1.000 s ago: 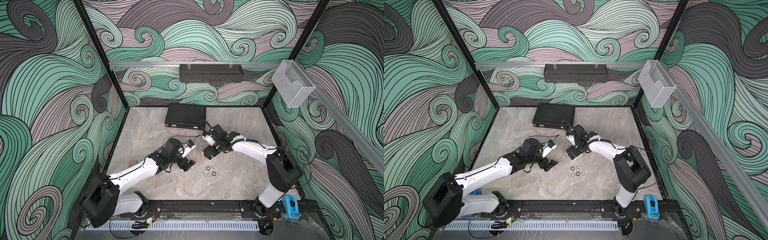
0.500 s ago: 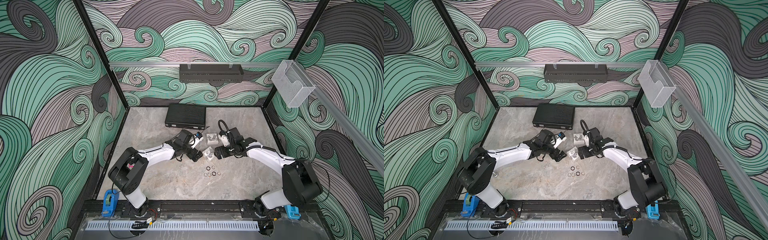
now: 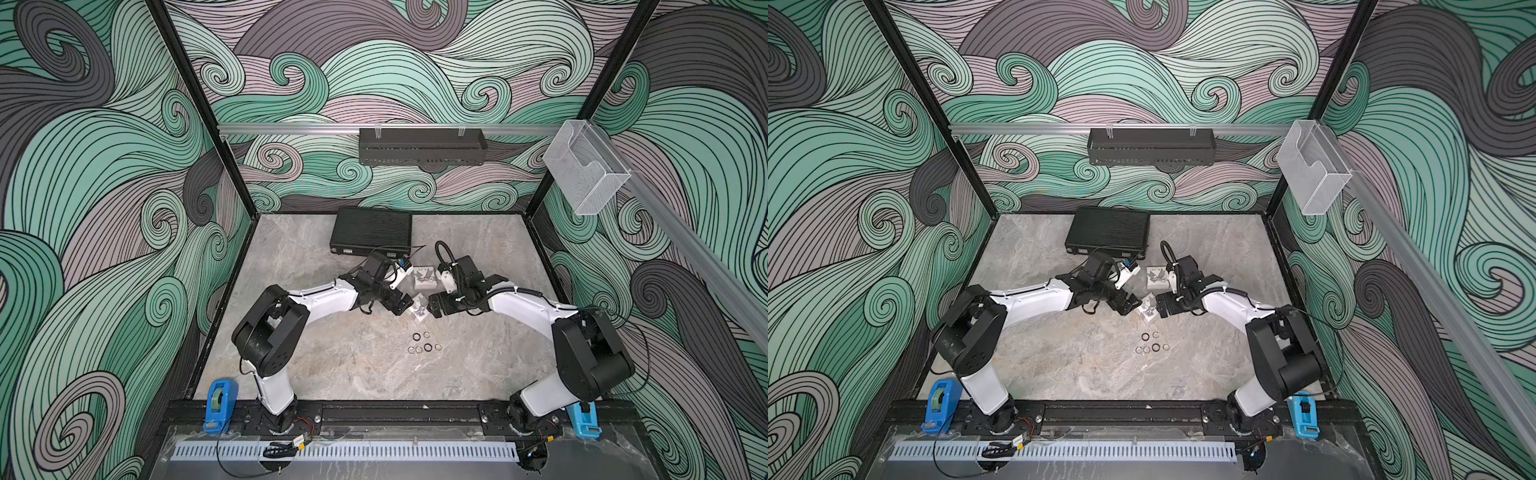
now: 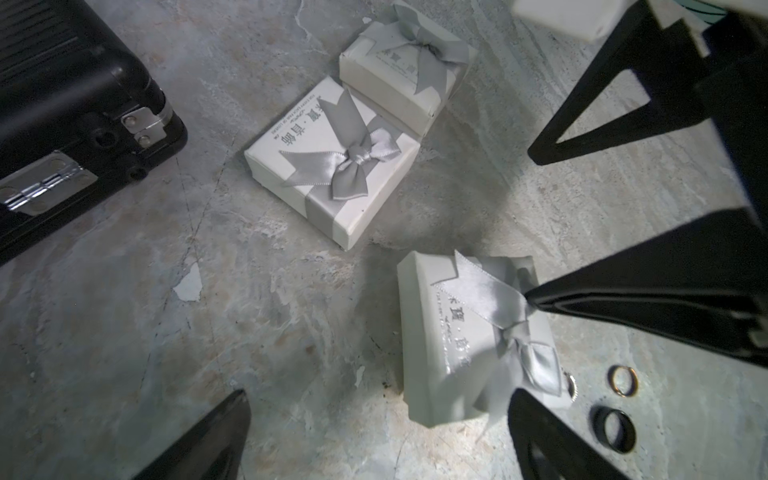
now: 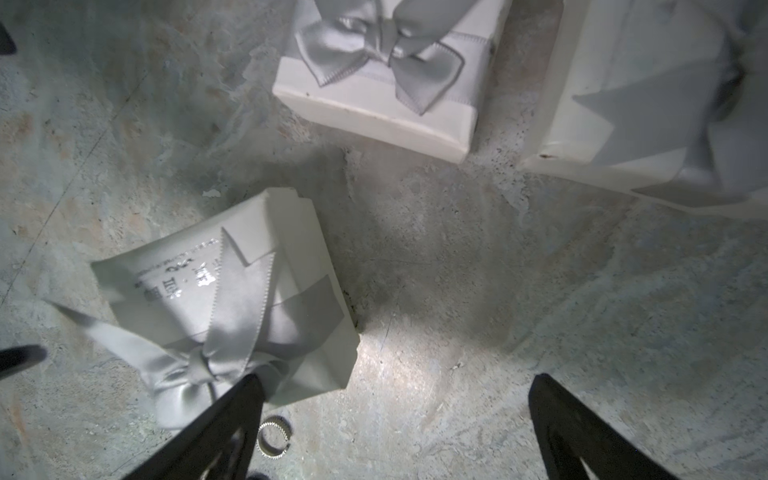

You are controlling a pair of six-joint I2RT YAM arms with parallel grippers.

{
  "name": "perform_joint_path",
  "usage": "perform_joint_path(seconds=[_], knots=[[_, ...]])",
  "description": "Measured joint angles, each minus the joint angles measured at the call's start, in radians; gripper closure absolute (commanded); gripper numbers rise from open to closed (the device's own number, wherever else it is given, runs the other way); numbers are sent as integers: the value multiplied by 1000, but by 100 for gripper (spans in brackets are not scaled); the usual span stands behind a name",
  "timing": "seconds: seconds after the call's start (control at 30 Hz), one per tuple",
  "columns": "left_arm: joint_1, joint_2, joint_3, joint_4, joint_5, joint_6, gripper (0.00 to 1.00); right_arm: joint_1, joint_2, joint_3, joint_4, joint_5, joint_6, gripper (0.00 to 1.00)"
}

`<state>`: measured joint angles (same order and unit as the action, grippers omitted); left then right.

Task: Take the rings out of the lift-off lid box
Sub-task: Close the lid on the jewelry box.

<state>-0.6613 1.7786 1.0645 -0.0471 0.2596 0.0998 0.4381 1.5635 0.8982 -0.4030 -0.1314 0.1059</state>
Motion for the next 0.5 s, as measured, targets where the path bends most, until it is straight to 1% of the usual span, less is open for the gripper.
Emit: perform_joint_path(seconds=[0.23,0.5], knots=[[0,65,7,-5,-2,-3,3,0,2,0,4,0,0,0],[0,81,15,-4,-5,-7,3,0,13,0,4,2,3,0]])
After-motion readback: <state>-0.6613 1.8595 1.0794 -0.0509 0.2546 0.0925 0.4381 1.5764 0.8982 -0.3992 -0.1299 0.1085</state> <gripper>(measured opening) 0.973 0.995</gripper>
